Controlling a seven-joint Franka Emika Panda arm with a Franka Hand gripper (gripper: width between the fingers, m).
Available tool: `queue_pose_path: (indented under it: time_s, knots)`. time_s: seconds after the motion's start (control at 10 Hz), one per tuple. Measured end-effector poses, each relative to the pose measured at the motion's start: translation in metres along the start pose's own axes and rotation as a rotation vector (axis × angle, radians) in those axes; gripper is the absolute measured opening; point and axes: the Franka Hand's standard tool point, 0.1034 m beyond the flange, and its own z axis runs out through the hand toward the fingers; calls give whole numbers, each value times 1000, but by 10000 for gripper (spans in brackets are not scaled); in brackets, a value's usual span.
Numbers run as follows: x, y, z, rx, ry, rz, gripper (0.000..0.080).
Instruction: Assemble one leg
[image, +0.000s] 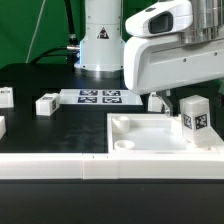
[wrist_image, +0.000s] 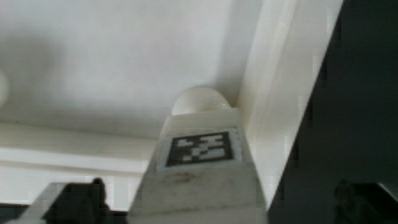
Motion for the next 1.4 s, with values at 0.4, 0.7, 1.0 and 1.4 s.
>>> queue_pose_path:
  time_s: [0.4,0.7,1.0,1.4]
  knots:
    - [0,0,0,0,0,21,289]
    - [0,0,0,3,0,217,289]
    - [1,-2,1,0,14,688,291]
    - [2,-3,1,-8,25,1119,291]
